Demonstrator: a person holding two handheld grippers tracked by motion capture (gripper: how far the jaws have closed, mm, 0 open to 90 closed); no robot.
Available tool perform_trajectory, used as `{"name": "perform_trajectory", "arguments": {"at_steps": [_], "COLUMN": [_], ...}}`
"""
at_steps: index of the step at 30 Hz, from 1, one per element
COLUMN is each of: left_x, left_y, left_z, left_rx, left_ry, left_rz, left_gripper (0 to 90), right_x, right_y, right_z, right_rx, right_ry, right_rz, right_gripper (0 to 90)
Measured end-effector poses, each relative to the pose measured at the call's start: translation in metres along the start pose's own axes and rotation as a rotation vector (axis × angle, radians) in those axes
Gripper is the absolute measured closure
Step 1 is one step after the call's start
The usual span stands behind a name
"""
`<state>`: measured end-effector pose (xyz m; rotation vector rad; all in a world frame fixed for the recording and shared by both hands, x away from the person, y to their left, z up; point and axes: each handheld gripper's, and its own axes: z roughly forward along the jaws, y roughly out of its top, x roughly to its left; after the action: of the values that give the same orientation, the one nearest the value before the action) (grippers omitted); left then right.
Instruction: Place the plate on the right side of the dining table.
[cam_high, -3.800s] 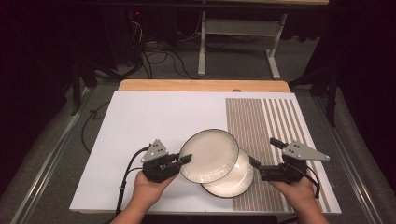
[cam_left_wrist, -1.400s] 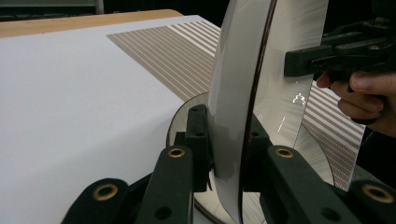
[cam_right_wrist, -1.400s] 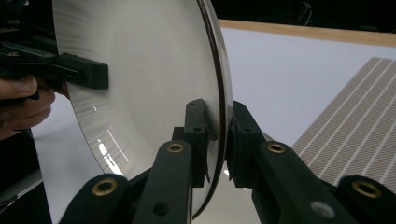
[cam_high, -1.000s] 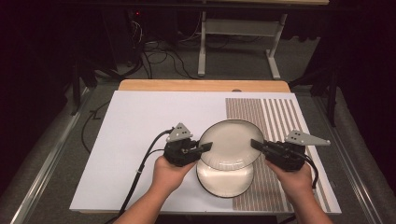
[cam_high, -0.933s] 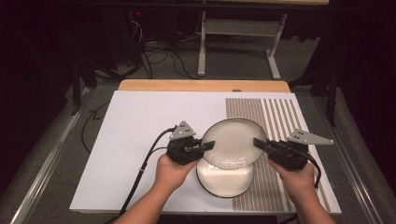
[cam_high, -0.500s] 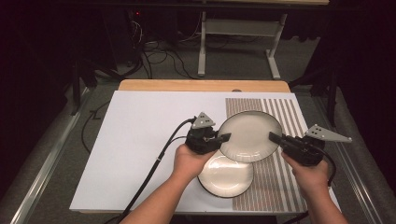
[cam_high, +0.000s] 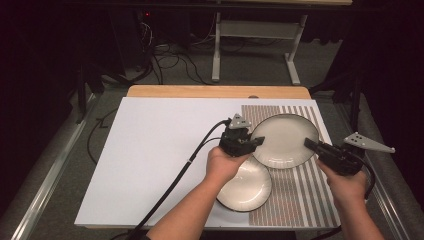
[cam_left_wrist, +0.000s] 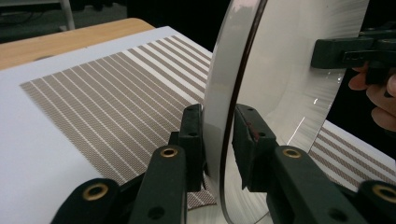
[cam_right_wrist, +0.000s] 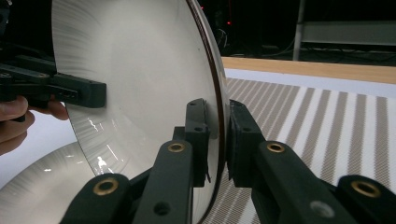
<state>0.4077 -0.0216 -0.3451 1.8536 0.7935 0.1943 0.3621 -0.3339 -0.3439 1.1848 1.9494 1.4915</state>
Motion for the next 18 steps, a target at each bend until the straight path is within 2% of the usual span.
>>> {"name": "perform_trajectory", "arguments": {"at_steps": [12, 18], "left_x": [-0.006, -0.007], "left_y": [0.005, 0.000], "left_z": [0.030, 0.044], "left_rx": [0.025, 0.045], "left_ry": [-0.003, -0.009], "left_rz": [-0.003, -0.016], "left_gripper": [71.7, 71.0], "right_x": [-0.017, -0.024], "right_y": [-0.010, -0.017], "right_z": [-0.011, -0.013], "right_rx": [-0.011, 0.013], "right_ry": [-0.063, -0.079], "right_rz": [0.018, 0.029], "right_gripper": [83.1, 83.2]}}
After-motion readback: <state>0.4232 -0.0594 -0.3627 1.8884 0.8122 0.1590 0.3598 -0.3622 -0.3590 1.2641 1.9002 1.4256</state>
